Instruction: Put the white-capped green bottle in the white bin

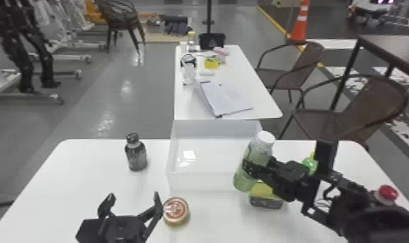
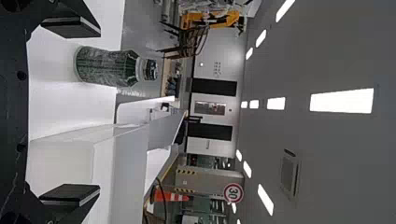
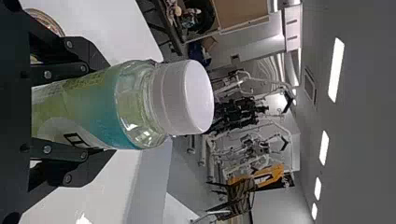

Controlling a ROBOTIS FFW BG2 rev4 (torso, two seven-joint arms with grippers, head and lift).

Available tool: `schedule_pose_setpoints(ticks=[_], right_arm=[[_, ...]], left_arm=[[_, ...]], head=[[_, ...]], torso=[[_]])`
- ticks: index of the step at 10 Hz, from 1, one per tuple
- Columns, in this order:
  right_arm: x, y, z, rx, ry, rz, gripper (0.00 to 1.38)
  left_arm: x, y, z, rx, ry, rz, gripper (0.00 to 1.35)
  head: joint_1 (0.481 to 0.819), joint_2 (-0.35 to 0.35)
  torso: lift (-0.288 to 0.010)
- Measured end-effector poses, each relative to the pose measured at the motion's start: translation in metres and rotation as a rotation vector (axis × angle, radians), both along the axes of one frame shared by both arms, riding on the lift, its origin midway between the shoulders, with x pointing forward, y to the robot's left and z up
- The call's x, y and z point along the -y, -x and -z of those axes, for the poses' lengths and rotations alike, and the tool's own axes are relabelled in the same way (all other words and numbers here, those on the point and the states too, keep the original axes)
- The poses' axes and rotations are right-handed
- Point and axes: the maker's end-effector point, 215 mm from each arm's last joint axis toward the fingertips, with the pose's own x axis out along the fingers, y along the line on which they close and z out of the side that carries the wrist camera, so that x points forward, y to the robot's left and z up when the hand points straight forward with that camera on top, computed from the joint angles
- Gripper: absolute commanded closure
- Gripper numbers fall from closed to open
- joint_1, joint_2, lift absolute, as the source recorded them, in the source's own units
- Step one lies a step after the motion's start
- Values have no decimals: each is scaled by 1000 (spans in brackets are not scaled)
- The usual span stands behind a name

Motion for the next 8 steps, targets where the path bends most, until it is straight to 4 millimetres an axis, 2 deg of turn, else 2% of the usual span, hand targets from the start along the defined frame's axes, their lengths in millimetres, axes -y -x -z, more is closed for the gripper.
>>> schedule_pose_setpoints(ticks=[4, 8], right_arm=[[16, -42, -29, 120, 18, 60, 868], [34, -81, -27, 193, 32, 91, 868]], left_arm=[[0, 0, 1, -2, 3, 1, 125], [-2, 0, 2, -3, 14, -1, 125]], head=[[549, 0], [549, 0]], torso=[[-100], [-100]])
